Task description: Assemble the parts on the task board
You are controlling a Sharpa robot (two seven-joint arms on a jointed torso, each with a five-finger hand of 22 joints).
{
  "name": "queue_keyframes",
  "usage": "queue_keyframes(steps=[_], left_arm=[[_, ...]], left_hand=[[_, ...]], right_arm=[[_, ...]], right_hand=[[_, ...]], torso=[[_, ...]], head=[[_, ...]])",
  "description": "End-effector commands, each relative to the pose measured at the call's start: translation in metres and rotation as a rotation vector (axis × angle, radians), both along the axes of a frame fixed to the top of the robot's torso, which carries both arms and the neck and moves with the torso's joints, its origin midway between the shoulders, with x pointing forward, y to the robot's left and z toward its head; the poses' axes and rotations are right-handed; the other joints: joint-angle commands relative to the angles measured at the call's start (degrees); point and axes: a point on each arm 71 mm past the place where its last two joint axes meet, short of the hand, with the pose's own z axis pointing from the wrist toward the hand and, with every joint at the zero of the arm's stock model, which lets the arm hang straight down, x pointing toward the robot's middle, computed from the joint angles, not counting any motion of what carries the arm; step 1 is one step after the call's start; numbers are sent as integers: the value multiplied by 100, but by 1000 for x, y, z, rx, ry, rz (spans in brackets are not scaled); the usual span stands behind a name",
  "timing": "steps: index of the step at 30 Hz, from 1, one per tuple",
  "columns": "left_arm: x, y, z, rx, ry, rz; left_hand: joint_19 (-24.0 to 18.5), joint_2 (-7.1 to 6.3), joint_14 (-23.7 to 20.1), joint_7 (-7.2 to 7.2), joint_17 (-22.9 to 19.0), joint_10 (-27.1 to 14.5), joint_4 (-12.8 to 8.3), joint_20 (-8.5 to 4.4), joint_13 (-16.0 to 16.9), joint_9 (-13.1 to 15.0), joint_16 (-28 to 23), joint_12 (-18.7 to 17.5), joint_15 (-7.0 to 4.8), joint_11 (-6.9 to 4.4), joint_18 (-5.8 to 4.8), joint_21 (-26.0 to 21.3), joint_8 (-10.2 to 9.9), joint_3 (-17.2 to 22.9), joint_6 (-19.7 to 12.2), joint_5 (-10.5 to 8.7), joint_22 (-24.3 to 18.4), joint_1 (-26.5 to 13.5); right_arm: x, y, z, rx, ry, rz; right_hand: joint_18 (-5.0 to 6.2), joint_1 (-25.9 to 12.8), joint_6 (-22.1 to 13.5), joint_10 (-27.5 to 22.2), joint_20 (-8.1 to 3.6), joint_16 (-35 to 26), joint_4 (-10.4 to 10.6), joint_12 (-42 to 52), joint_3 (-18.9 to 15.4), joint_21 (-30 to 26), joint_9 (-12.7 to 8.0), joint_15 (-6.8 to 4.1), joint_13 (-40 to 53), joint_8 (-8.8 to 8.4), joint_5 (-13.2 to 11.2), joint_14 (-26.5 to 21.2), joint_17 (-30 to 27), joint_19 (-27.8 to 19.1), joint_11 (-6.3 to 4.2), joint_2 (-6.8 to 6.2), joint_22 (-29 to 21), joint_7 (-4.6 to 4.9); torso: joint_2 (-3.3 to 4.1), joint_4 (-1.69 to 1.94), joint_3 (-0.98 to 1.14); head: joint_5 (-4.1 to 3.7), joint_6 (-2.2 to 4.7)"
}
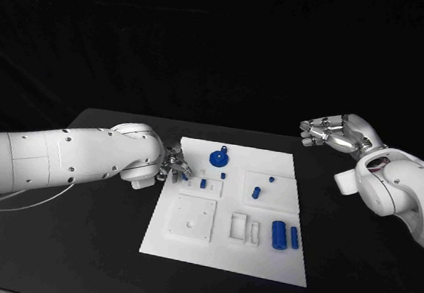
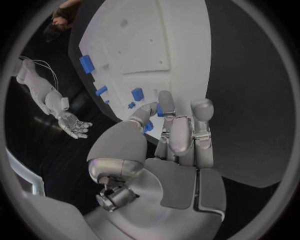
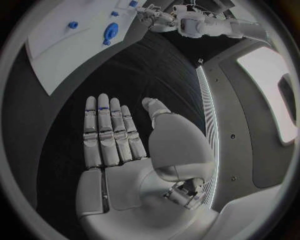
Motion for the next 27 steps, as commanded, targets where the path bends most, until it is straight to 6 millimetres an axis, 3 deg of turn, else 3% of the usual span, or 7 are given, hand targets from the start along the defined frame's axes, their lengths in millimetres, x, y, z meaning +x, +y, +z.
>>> queue_keyframes(steps=[1, 5, 27], left_arm=[[0, -4, -1, 19, -38, -3], [-2, -7, -4, 22, -30, -10], [-8, -14, -9, 55, -21, -55]], left_hand=[[30, 5, 41, -275, 5, 34, -113, -8, 9, 10, 15, 14, 15, 6, -45, 29, -27, 151, 325, 0, 313, 64], [23, 6, 38, -274, -7, 27, -108, -6, 12, 10, 4, 12, 16, 9, -43, 20, -37, 151, 319, -8, 308, 65], [23, 10, 45, -266, -5, 19, -109, -5, 32, 10, 0, 17, 16, 9, -42, 32, -72, 157, 322, -19, 306, 89]], right_arm=[[-1, 2, 0, -7, -1, 18], [-1, 2, -1, -7, 0, 19], [-1, 1, -1, -18, -5, 19]], right_hand=[[-14, 26, -38, -26, 5, -27, -12, -26, -31, -36, 8, -12, -4, 3, 2, -41, -8, -53, 5, -10, -9, -13], [-14, 26, -38, -26, 5, -27, -12, -26, -31, -36, 8, -12, -4, 3, 2, -41, -8, -53, 5, -10, -9, -13], [-11, 17, -43, -29, 7, -28, -27, -26, -53, -35, 8, -11, -4, 4, 11, -43, -8, -54, 5, 7, -8, -12]], torso=[[0, 4, -1], [-6, 3, 6], [-3, 12, -4]], head=[[0, -19], [0, -31], [-14, -58]])
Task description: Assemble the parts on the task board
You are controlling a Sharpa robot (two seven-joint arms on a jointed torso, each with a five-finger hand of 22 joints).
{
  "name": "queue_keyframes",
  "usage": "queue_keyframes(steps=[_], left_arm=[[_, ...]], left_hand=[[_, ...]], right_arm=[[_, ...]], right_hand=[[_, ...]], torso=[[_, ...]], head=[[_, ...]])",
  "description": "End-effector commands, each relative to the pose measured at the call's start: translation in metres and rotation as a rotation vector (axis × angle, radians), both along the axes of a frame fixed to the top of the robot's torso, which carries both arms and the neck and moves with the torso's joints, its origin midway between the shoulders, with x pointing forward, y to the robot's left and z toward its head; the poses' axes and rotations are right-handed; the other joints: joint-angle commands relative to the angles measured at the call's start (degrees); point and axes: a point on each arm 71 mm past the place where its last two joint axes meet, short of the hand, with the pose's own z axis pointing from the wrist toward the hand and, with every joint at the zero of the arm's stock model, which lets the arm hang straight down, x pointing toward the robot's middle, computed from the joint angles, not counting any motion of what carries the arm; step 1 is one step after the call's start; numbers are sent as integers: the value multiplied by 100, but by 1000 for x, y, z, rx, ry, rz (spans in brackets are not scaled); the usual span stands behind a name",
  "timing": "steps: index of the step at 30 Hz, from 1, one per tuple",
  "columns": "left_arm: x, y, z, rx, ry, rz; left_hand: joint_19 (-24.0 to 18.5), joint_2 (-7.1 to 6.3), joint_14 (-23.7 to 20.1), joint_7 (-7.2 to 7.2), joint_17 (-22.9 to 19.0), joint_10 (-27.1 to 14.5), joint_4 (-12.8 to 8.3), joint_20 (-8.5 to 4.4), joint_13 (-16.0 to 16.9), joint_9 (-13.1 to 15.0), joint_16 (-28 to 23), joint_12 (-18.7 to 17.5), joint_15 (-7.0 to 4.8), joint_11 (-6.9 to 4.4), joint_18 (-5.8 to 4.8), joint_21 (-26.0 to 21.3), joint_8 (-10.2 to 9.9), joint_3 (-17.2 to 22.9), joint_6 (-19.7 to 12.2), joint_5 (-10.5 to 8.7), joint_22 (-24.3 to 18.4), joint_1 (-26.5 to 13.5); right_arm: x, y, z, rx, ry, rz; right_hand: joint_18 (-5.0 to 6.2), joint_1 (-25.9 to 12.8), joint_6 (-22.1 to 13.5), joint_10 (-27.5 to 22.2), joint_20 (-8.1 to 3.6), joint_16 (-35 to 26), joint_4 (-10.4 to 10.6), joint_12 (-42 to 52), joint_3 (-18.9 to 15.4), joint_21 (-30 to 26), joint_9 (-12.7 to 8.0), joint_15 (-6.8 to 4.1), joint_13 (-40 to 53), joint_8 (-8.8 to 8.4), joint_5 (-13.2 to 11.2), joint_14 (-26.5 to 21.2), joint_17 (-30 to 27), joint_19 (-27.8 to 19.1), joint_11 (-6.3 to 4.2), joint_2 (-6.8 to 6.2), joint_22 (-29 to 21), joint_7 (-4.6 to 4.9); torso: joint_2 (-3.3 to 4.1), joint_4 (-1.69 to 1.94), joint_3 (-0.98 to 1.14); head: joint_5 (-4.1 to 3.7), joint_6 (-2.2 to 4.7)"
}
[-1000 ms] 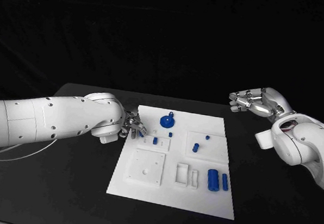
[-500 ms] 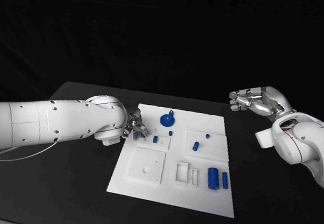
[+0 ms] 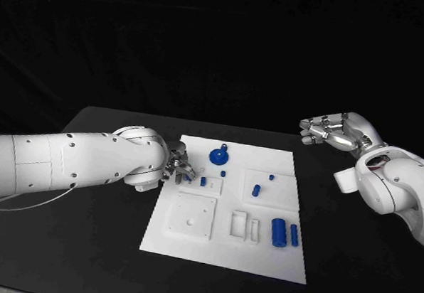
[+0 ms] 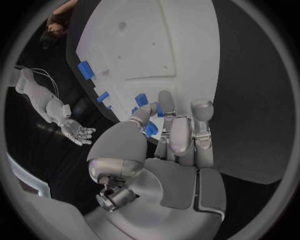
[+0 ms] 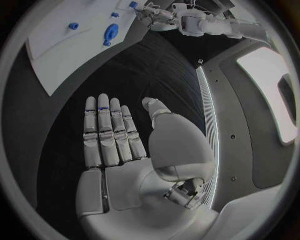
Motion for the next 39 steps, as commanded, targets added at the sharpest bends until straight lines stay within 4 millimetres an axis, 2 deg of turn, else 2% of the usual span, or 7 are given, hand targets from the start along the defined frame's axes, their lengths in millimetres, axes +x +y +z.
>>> queue_keyframes(steps=[1, 17, 39], left_arm=[[-2, -1, -4, 30, 16, -16], [-4, -2, -7, 43, 38, -31], [-7, -4, -9, 43, 59, -53]], left_hand=[[22, -4, 25, -272, 3, 11, -124, -5, 6, 0, 0, 17, -3, -2, -43, 29, -29, 146, 308, 4, 301, 77], [15, -4, 21, -270, -2, 6, -134, -3, 8, -1, -4, 11, -1, 1, -46, 15, -39, 147, 314, 4, 296, 80], [13, 1, 21, -270, 5, 12, -149, -1, 10, -3, 0, 8, 2, 2, -51, 16, -47, 150, 326, 1, 298, 87]], right_arm=[[-1, 1, 0, -14, -6, 17], [0, 0, -1, -16, -5, 12], [0, -1, -2, -17, -3, 8]], right_hand=[[-11, 17, -43, -29, -14, -28, 4, -27, -22, -35, 8, -10, -4, 4, 11, -45, -8, -32, 5, 7, -8, -12], [-10, 15, -40, -26, -15, -27, 2, -26, -24, -32, 8, -12, -4, 3, 9, -39, -7, -29, 4, 16, -7, -14], [-9, 13, -34, -19, -18, -27, 8, -26, -14, -29, 8, -14, -3, 4, 10, -32, -7, -23, 0, 17, -7, -17]], torso=[[1, 6, -5], [1, 7, -11], [-2, 2, -4]], head=[[-3, -4], [-5, -22], [4, -46]])
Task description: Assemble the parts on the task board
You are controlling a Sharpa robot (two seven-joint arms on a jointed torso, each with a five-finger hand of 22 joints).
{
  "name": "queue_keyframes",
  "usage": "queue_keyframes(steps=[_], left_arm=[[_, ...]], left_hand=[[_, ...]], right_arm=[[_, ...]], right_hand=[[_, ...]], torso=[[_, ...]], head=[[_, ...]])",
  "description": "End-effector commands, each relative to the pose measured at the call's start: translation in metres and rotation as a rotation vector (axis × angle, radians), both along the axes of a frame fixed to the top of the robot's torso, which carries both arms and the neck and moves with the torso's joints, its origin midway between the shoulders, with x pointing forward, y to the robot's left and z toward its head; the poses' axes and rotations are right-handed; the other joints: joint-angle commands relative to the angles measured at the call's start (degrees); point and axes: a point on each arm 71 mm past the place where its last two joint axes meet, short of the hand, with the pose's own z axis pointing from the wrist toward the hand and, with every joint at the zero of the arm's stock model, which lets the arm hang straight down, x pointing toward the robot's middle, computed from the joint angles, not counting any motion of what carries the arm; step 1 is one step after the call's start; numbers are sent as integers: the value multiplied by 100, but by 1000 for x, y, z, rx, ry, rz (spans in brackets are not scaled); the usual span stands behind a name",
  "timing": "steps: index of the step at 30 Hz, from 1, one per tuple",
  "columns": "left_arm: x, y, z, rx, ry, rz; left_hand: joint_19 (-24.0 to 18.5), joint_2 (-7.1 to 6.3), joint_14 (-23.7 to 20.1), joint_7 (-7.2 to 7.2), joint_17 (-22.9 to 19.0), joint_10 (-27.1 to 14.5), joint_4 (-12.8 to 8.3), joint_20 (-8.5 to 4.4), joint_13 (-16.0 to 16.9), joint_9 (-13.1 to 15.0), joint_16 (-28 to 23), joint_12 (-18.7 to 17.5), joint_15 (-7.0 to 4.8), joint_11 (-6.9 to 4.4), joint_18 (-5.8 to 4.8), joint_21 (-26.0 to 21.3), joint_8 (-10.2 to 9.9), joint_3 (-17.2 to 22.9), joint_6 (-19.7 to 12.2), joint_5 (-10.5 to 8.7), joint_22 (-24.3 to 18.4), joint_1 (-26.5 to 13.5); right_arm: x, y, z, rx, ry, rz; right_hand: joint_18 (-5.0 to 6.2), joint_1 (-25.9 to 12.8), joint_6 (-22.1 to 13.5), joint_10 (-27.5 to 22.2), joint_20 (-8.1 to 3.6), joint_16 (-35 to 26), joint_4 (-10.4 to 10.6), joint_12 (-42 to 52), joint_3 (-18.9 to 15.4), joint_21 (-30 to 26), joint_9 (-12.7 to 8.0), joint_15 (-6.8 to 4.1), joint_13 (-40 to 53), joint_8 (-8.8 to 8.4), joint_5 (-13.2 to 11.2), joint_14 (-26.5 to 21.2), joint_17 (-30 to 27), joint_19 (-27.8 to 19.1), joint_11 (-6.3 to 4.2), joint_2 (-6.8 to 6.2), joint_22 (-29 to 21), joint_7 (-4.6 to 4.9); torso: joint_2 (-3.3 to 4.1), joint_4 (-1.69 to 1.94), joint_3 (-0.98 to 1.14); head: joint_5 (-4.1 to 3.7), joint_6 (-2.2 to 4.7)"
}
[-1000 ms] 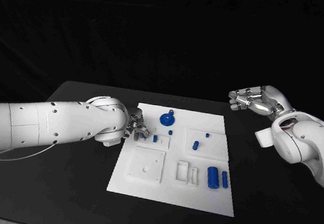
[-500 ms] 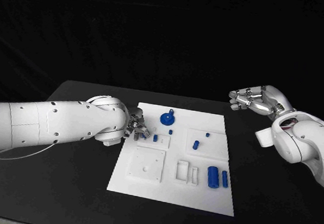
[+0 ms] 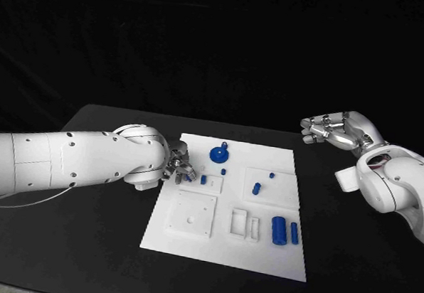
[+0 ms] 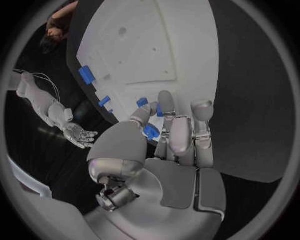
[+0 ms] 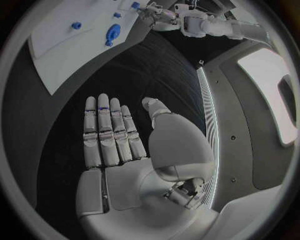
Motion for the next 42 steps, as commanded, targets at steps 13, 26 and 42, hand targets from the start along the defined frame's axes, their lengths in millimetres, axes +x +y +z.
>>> queue_keyframes(steps=[13, 26, 42], left_arm=[[-5, -1, -9, 27, 60, -27], [-5, -1, -10, 36, 69, -34], [-3, -2, -12, 62, 89, -42]], left_hand=[[9, 24, 20, -278, 5, 3, -157, -1, 6, -7, -1, 3, 3, -8, -52, 12, -35, 152, 316, 23, 299, 66], [2, 28, 16, -276, 4, 7, -175, 1, 4, -12, -5, -4, 5, -4, -53, 11, -48, 148, 324, 9, 300, 83], [25, 18, 13, -274, -4, -5, -128, -12, 10, -35, -11, -4, -10, -4, -42, 73, -76, 112, 311, -24, 316, 72]], right_arm=[[0, 1, 0, -7, -2, 15], [-1, 2, -1, -7, -2, 17], [-1, 3, -1, -5, -3, 18]], right_hand=[[-9, 14, -35, -19, -17, -27, 8, -26, -15, -29, 8, -13, -3, 4, 10, -33, -7, -23, 0, 17, -7, -16], [-10, 8, -35, -21, -17, -28, 16, -27, -7, -31, 8, -13, -4, 4, 17, -36, -9, -23, 1, 11, -9, -15], [-10, 1, -35, -22, -16, -28, 22, -26, -11, -32, 9, -12, -3, 5, 21, -39, -8, -25, 1, 14, -9, -15]], torso=[[-4, -3, 3], [-1, -5, 2], [-1, -9, 7]], head=[[2, 4], [9, -1], [2, 9]])
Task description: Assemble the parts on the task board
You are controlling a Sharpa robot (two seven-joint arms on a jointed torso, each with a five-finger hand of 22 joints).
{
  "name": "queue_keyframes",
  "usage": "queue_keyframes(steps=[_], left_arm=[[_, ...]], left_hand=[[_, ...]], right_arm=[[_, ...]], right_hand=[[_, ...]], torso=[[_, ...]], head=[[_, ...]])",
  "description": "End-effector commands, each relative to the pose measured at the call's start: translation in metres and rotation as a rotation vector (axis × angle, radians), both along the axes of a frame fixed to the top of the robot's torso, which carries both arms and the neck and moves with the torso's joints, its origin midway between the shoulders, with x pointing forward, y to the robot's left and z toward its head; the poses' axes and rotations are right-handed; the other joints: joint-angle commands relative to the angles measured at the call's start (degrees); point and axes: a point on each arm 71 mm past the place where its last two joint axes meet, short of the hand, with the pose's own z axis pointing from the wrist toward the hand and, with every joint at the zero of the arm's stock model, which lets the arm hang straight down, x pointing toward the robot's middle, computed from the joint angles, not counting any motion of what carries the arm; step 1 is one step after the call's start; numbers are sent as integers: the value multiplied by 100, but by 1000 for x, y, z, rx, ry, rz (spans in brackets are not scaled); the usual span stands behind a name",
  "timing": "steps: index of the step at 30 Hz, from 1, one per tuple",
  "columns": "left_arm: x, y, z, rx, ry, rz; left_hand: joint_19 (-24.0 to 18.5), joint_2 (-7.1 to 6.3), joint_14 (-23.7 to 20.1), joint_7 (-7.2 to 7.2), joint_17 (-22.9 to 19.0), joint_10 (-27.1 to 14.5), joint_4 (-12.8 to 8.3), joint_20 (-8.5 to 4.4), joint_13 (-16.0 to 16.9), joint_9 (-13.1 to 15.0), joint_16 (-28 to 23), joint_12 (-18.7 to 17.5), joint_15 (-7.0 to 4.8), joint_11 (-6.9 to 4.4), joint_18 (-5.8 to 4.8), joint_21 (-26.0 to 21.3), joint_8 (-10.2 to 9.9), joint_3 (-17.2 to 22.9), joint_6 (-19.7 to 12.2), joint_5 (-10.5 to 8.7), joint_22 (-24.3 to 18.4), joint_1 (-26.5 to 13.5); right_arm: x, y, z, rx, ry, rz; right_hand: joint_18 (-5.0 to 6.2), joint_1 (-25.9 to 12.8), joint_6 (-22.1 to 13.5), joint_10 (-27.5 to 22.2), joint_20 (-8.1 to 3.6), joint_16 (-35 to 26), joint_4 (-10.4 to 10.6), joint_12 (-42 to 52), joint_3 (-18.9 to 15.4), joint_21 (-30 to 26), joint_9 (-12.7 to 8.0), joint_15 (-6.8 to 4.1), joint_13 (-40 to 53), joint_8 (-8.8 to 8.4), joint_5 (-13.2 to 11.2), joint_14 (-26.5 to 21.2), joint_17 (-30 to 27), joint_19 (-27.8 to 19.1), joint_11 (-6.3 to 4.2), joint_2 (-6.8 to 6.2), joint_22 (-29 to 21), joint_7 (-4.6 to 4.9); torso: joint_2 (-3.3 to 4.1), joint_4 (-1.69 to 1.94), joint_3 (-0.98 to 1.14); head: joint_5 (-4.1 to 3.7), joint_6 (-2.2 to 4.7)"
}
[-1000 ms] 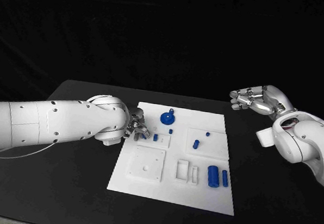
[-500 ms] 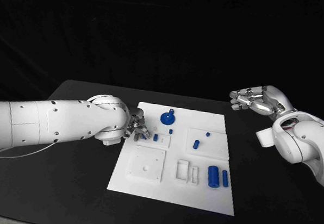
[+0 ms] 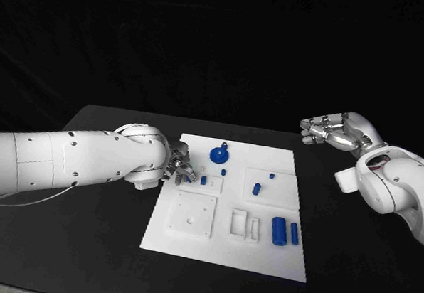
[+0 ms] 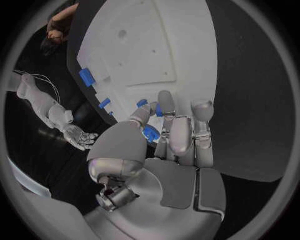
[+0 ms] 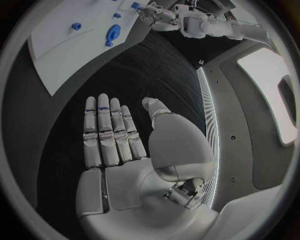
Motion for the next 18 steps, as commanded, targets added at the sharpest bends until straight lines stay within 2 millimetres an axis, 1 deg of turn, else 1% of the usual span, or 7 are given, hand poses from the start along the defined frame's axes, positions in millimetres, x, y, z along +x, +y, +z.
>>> queue_keyframes(steps=[1, 6, 8, 11, 13, 15, 18], left_arm=[[-5, -1, -12, 48, 71, -25], [-4, -3, -13, 71, 77, -40], [-4, -4, -13, 79, 81, -44], [-4, -4, -14, 86, 87, -50], [-4, -4, -15, 89, 91, -52], [-5, -4, -15, 92, 96, -55], [-5, -4, -16, 91, 98, -55]], left_hand=[[27, 15, 11, -282, -8, -9, -115, -13, 13, -27, -13, -2, -12, -24, -40, 32, -26, 116, 277, 19, 314, 72], [13, -8, 4, -282, -19, -26, -70, -14, 23, -43, -17, 6, -13, -22, -39, 33, -38, 93, 267, 6, 308, 75], [19, -20, 2, -283, -29, -29, -42, -18, 24, -53, -22, 7, -18, -24, -38, 43, -50, 76, 257, 1, 310, 56], [21, -64, 0, -287, -46, -40, 21, -24, 29, -103, -31, 10, -23, -26, -43, 48, -86, 38, 253, -5, 307, 41], [24, -92, 2, -290, -47, -38, 56, -26, 32, -140, -27, 15, -24, -28, -47, 55, -104, 17, 259, -15, 308, 45], [23, -126, 1, -294, -52, -39, 96, -27, 33, -174, -25, 16, -24, -29, -49, 50, -118, -13, 263, -24, 305, 40], [24, -173, 2, -301, -58, -43, 164, -29, 36, -211, -23, 19, -26, -31, -54, 46, -128, -59, 270, -35, 305, 19]], right_arm=[[0, 2, 0, -6, -5, 16], [0, 2, 0, -6, -4, 16], [0, 2, 0, -6, -4, 16], [0, 2, 0, -5, -4, 17], [0, 2, 0, -5, -3, 17], [0, 2, 0, -5, -3, 18], [0, 2, 0, -5, -3, 17]], right_hand=[[-10, 1, -36, -22, -16, -28, 22, -26, -11, -32, 9, -8, -3, 4, 21, -43, -8, -25, 1, 14, -8, -14], [-10, 1, -36, -22, -16, -28, 22, -26, -11, -32, 9, -8, -3, 4, 21, -43, -8, -25, 1, 14, -8, -14], [-10, 1, -36, -22, -16, -28, 22, -26, -11, -32, 9, -8, -3, 4, 21, -43, -8, -25, 1, 14, -8, -14], [-10, -4, -39, -26, -14, -28, 30, -26, -17, -33, 8, -7, -3, 3, 27, -44, -8, -26, 3, 15, -9, -13], [-10, -4, -39, -26, -14, -28, 30, -26, -17, -33, 8, -7, -3, 3, 27, -44, -8, -26, 3, 15, -9, -13], [-10, -4, -39, -26, -14, -28, 30, -26, -17, -33, 8, -7, -3, 3, 27, -44, -8, -26, 3, 15, -9, -13], [-10, -4, -39, -26, -14, -28, 30, -26, -17, -33, 8, -7, -3, 3, 27, -44, -8, -26, 3, 15, -9, -13]], torso=[[1, -9, 5], [3, -5, -1], [2, -5, 0], [0, -2, 4], [0, -1, 4], [1, 2, -2], [-1, 3, 1]], head=[[-2, -5], [-12, -20], [-14, -24], [-16, -33], [-19, -34], [-20, -36], [-19, -36]])
